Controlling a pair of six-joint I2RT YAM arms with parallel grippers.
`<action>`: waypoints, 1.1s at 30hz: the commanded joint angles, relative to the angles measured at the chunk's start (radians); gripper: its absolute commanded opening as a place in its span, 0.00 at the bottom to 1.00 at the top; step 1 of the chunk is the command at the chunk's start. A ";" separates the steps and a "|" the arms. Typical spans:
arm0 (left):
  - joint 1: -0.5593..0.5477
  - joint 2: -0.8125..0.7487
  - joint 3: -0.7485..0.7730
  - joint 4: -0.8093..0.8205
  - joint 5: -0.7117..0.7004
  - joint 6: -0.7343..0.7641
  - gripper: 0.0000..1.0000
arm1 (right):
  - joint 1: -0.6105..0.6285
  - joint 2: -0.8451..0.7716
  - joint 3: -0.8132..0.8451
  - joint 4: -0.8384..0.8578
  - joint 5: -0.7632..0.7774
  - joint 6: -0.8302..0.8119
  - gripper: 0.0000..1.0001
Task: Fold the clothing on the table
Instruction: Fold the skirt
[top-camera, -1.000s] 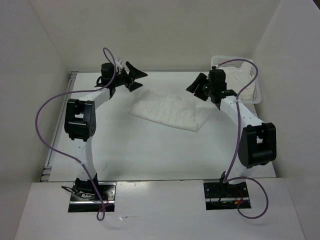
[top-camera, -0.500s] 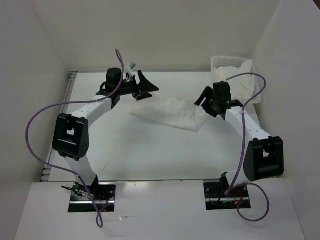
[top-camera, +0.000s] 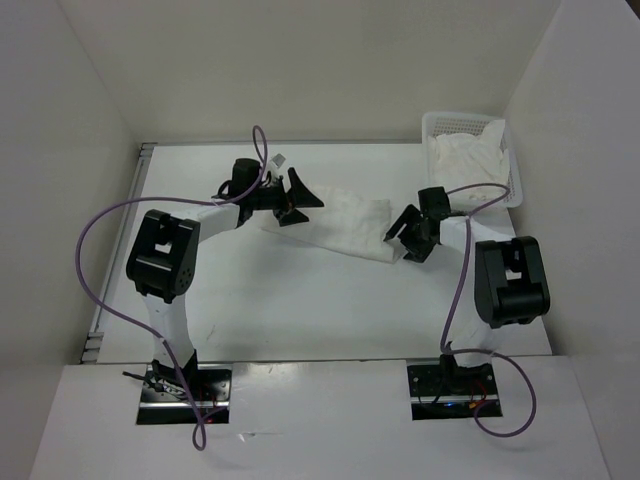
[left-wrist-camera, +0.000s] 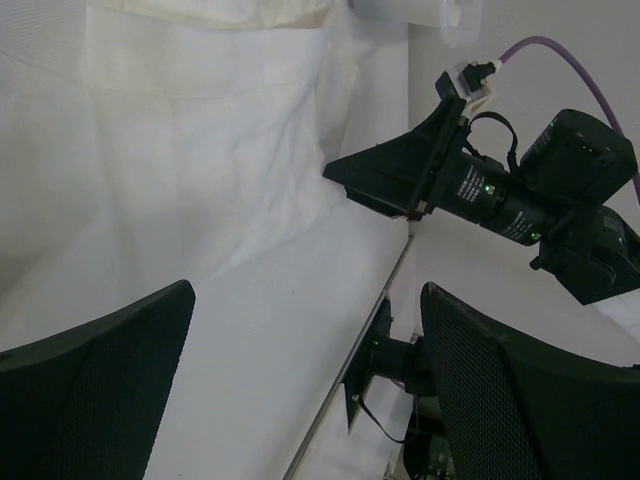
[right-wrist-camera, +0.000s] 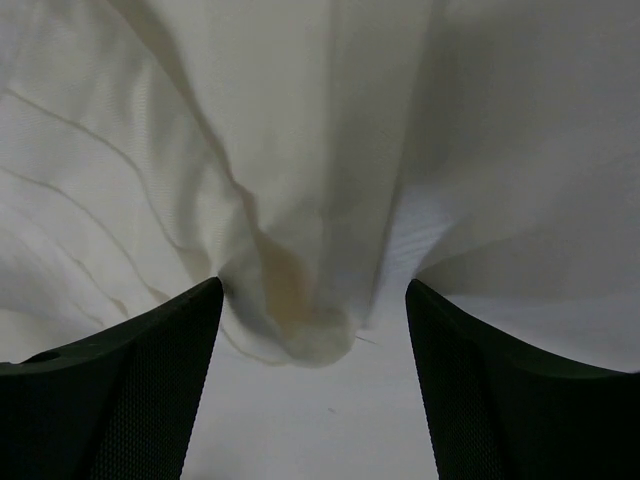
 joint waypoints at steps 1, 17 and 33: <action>-0.005 0.005 0.006 0.058 0.014 0.008 1.00 | 0.000 0.068 0.003 0.103 -0.063 0.010 0.79; -0.005 -0.005 -0.005 0.058 0.014 0.008 1.00 | 0.010 0.132 0.053 0.091 -0.083 -0.011 0.01; -0.146 -0.145 -0.167 0.205 -0.016 -0.137 1.00 | 0.106 -0.432 -0.239 -0.126 -0.049 0.110 0.01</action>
